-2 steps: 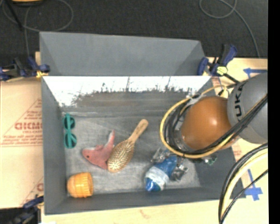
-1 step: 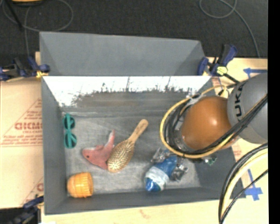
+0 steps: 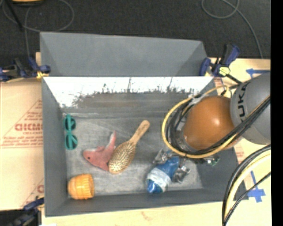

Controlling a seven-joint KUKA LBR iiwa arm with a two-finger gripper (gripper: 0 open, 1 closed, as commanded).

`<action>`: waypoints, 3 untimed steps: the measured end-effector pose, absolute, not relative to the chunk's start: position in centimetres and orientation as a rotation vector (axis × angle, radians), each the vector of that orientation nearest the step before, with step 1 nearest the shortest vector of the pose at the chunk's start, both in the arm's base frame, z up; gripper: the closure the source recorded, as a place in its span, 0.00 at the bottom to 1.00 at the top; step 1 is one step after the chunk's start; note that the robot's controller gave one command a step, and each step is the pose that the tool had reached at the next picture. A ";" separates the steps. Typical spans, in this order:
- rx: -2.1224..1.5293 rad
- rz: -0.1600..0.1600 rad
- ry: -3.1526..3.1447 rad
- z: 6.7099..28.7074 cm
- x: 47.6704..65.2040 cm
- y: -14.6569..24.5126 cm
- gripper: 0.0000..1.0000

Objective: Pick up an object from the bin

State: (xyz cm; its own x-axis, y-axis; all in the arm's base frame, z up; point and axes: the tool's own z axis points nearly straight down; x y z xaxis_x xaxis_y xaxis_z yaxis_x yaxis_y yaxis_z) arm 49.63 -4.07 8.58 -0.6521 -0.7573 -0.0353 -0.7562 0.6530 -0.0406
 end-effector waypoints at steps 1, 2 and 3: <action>-1.291 -0.024 2.822 9.4 49.6 -4.0 1.00; -1.300 -0.015 2.834 11.3 49.3 -4.0 1.00; -1.306 -0.007 2.845 12.7 49.2 -4.0 1.00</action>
Offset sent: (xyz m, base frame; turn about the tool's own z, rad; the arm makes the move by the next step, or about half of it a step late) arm 0.0001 0.0001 0.0086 0.0007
